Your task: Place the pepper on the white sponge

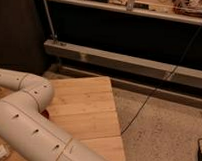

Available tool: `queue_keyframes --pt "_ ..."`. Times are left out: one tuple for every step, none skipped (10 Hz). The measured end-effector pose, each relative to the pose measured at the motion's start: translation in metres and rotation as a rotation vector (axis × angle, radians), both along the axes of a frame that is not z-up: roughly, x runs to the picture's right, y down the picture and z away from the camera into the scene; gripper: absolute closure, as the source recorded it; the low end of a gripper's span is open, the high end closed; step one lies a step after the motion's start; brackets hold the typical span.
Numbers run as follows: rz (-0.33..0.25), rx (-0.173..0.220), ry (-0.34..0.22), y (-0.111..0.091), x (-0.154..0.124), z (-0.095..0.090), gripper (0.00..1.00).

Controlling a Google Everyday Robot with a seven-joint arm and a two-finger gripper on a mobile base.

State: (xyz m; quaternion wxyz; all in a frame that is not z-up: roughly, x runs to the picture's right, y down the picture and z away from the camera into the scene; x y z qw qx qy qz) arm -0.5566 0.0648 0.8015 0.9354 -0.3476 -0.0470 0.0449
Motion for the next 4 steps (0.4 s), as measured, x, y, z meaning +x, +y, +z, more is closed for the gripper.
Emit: queue_keyframes --pt "0.04 0.052 0.067 -0.025 0.016 0.003 0.2" --pt "0.058 0.078 0.099 -0.036 0.024 0.005 0.2" --pt "0.061 0.08 0.104 -0.037 0.025 0.005 0.2" --pt "0.058 0.08 0.101 -0.035 0.022 0.004 0.2"
